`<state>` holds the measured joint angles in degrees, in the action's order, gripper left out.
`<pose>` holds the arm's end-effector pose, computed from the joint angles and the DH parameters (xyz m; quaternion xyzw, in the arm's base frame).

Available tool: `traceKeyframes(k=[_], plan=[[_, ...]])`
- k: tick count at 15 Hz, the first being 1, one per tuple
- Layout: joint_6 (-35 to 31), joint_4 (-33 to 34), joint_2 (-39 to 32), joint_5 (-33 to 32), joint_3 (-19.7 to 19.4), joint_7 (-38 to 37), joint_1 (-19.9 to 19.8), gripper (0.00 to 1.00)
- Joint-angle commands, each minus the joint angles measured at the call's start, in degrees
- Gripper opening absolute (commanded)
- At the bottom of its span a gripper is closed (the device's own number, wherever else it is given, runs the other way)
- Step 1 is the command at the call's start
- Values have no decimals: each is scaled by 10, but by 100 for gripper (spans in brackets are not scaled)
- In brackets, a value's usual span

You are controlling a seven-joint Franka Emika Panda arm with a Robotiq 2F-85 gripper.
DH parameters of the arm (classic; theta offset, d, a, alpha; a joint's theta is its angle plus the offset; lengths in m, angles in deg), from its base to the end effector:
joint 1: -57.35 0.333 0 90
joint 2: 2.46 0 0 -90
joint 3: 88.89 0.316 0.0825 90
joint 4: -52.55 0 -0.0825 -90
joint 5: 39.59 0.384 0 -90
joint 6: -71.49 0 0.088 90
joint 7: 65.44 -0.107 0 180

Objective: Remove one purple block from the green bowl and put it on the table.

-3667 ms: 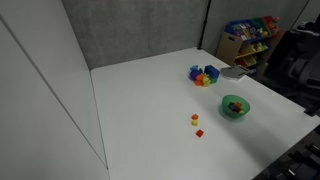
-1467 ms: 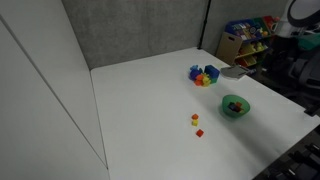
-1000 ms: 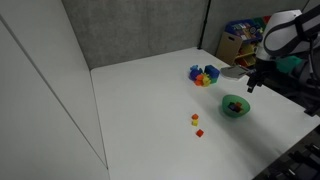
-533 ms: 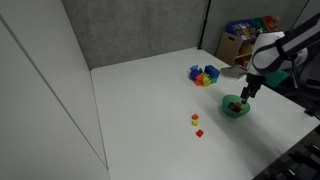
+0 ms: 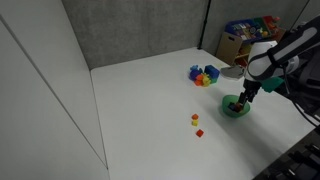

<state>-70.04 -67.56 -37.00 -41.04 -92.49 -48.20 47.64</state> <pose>0.5326 -0.1278 0.1113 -0.9920 -0.0482 0.1164 0.0059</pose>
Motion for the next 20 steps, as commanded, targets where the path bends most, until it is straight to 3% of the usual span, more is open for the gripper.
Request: traceKeyframes(k=[1,20], plan=[[-12,25,-21,-10,4,0,-7,100],[-41,35,-72,-47,-5,-20,25,100]])
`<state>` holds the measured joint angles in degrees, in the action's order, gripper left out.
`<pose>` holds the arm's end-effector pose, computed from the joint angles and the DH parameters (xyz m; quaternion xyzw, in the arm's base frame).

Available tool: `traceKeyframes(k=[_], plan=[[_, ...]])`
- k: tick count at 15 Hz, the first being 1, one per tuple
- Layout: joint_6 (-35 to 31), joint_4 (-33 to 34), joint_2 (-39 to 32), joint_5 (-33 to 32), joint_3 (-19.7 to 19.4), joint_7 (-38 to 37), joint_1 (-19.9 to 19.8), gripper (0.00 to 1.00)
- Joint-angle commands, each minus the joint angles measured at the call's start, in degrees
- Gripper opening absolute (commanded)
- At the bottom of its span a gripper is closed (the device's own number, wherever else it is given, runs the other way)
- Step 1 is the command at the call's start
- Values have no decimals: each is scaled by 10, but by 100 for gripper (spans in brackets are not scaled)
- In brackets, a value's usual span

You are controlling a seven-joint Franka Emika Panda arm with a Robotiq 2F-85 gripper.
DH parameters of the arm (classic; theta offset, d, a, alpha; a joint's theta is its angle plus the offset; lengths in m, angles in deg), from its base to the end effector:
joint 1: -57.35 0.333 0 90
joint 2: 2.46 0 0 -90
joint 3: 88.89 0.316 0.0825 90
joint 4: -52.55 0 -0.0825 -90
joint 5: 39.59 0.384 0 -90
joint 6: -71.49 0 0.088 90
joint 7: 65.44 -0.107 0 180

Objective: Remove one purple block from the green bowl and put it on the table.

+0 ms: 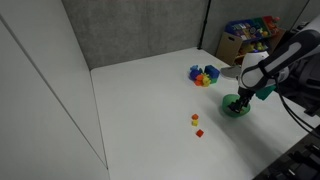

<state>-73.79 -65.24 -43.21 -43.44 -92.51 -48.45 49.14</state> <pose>0.5355 -0.1140 0.0677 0.9895 0.0795 -0.1208 0.0073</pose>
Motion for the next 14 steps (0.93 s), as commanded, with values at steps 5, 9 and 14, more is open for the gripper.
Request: traceKeyframes(k=[5,9,14], plan=[[7,21,-12,-44,-11,-27,28,49],[20,31,-10,-59,-18,-37,38,20],[24,36,-6,-69,-21,-42,45,11]])
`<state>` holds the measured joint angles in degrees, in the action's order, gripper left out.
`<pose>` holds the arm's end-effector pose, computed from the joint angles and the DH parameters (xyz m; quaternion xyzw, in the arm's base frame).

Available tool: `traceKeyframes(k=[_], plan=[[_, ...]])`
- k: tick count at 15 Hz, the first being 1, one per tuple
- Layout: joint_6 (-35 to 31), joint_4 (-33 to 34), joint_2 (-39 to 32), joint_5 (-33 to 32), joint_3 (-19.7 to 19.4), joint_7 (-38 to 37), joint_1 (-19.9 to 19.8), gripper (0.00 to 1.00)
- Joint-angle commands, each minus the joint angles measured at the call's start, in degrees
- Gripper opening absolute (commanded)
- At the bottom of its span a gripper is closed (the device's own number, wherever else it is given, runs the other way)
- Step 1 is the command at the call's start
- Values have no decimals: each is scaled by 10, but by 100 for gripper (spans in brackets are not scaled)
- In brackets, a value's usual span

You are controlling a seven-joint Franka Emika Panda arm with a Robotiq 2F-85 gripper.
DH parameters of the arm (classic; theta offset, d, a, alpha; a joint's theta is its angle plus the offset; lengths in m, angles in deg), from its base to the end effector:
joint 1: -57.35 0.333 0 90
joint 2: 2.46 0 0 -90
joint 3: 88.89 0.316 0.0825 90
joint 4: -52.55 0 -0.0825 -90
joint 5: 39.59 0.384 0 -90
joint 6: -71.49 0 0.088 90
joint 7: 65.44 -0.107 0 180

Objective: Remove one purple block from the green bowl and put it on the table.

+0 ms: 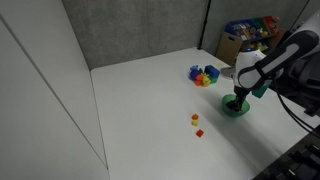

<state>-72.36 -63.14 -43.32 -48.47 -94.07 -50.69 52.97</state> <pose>0.5525 -0.0947 0.0763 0.9843 0.1194 -0.1225 0.0442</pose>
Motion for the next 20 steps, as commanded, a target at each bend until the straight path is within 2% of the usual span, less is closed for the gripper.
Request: traceKeyframes(k=[1,9,13,20], plan=[[12,15,0,-20,-4,-20,8,11],[60,25,63,-25,3,-34,42,11],[87,33,80,-12,30,-33,54,11],[82,52,34,-2,79,-30,75,11]])
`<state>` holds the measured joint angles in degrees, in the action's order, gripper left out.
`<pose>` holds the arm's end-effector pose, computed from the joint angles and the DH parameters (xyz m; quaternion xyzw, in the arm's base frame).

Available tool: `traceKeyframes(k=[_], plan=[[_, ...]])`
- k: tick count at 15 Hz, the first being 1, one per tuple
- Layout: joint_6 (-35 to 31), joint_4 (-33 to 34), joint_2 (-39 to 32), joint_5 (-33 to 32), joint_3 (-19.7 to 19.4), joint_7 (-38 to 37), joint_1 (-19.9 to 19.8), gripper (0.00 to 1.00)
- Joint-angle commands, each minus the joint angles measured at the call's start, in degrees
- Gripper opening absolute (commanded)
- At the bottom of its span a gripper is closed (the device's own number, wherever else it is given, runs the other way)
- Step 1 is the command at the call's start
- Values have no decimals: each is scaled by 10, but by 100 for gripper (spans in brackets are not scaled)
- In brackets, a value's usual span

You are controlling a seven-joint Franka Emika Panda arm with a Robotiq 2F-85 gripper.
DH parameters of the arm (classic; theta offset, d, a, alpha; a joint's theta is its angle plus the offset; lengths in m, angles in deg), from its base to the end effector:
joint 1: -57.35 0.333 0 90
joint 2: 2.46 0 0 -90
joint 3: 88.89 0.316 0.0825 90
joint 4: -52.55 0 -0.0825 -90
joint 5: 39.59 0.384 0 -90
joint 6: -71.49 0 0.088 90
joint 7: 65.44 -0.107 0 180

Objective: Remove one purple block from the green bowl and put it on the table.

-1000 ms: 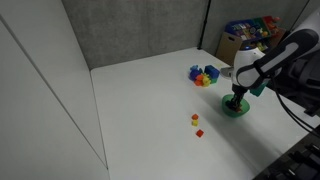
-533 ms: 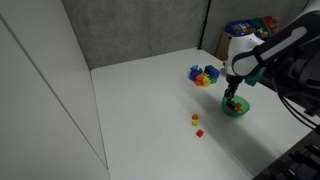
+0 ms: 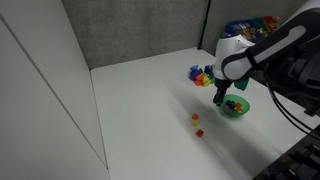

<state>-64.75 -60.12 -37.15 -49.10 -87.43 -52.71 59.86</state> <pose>0.5888 0.0392 0.1452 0.9726 0.2070 -0.0992 0.0364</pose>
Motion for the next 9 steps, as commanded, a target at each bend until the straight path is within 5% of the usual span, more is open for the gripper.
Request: traceKeyframes(k=[1,8,9], plan=[[3,24,-37,5,17,-11,10,11],[3,49,-102,4,32,-14,30,11],[6,54,-107,5,33,-12,30,20]])
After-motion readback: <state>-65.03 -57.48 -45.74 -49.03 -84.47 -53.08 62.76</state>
